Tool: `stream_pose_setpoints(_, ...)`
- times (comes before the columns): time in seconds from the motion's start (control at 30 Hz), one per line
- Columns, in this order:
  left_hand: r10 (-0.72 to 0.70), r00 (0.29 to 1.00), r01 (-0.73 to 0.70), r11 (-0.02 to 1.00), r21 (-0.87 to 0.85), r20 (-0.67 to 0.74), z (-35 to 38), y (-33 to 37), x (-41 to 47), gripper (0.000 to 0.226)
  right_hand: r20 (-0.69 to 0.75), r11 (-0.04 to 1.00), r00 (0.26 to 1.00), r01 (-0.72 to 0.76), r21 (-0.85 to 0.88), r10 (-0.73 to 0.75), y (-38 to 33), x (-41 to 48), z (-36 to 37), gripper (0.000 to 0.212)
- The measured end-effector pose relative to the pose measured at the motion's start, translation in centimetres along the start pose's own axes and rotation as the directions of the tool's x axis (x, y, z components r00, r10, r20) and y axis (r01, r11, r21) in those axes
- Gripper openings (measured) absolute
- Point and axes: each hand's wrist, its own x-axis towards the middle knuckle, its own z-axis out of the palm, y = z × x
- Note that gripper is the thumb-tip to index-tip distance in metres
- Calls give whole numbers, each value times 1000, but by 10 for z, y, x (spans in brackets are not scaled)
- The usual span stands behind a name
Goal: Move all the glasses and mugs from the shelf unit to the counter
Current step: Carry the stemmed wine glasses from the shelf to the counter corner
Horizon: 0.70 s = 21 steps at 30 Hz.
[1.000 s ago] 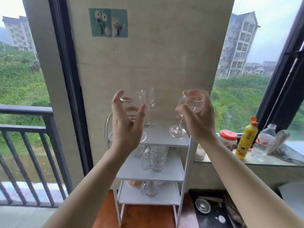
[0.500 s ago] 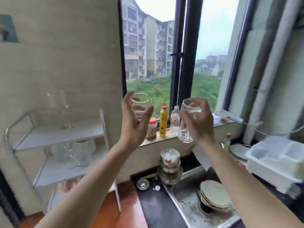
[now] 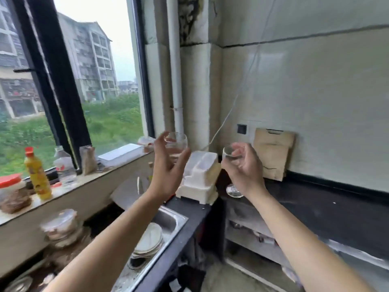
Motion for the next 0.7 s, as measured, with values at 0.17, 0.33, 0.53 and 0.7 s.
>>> stream_pose_setpoints(0.17,-10,986,42,980,-193,165,143,-13,7,61,-148,993,984,-107,-54,98,76,27,-103,47)
stream_pose_setpoints(0.33,0,958,86,954,-287,285,277,-41,18,61,-284,967,941,-226,-121,184,149,58,-184,44)
stream_pose_setpoints(0.53,52,898,161,885,-436,437,442,-58,52,61,-461,914,860,-348,-209,221,217,116,-278,49)
stream_pose_setpoints(0.7,98,826,255,813,-523,556,570,-32,62,59,-640,863,742,-444,-243,201,250,129,-367,47)
